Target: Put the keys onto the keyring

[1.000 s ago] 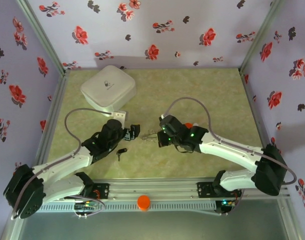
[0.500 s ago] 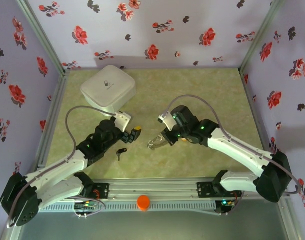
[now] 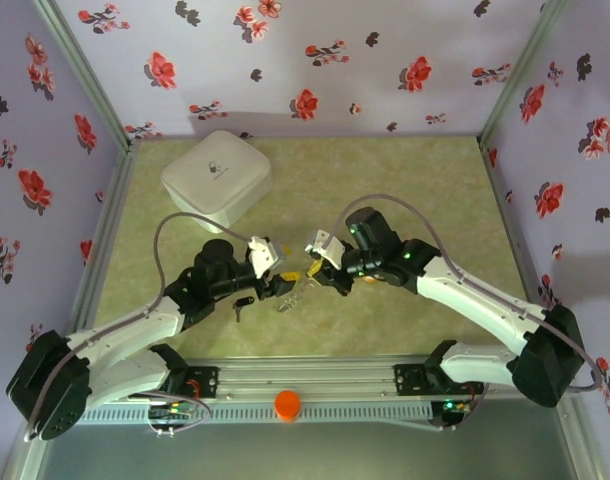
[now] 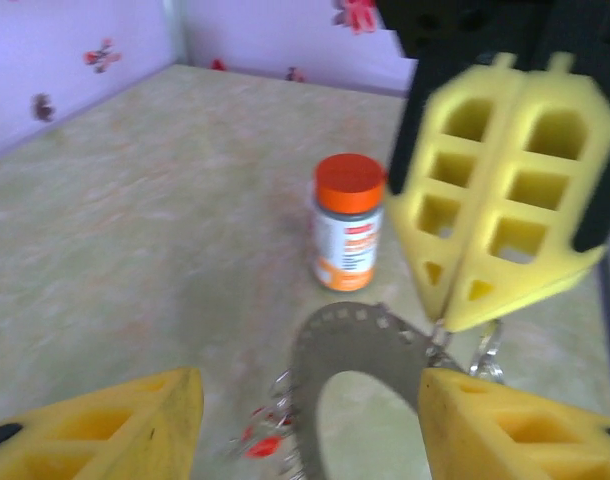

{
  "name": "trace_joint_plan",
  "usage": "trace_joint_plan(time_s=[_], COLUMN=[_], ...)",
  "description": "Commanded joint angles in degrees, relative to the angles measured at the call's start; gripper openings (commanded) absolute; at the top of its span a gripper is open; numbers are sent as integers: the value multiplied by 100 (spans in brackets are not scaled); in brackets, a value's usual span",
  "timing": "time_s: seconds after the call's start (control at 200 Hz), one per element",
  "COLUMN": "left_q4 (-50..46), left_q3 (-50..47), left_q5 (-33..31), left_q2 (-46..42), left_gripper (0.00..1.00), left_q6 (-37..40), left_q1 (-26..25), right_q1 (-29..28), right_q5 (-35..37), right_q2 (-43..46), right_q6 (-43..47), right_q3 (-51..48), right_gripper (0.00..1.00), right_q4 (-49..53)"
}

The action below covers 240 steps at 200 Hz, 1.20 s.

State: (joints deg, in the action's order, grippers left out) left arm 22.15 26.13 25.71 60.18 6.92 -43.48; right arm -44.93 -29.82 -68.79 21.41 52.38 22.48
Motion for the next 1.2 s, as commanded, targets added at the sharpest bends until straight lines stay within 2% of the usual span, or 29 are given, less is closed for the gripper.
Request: trace_joint_plan(time_s=[0.0,0.185,0.57,0.765,0.92,1.015,1.195], left_q4=[542,38,171,193,252,280,298], left_q3=[-102,49,45,50,43,50,59], left_q5=[885,944,1170,1185,1278,1278,1308], left_q2=[119,272,406,404,381,387,384], left_gripper=[54,44,28,27,26,21,18], left_q6=[169,535,508,469,455,452,428], left_q1=[-25,-60,-108,-123,-136,-134,-142], right_q1=[40,37,2,-81,-198,-244,-299], right_q5=[-464,-588,-648,-640,-356,-283,-246], right_q2=[189,165,99,37,23,8,2], right_q6=[457,667,777,801,923,987,1039], right_q3=[-96,-105,-115,-136,-145,-141,-158], right_gripper=[0,0,0,0,0,0,0], right_q4=[-356,-307,-397,-426,-377,-382,-377])
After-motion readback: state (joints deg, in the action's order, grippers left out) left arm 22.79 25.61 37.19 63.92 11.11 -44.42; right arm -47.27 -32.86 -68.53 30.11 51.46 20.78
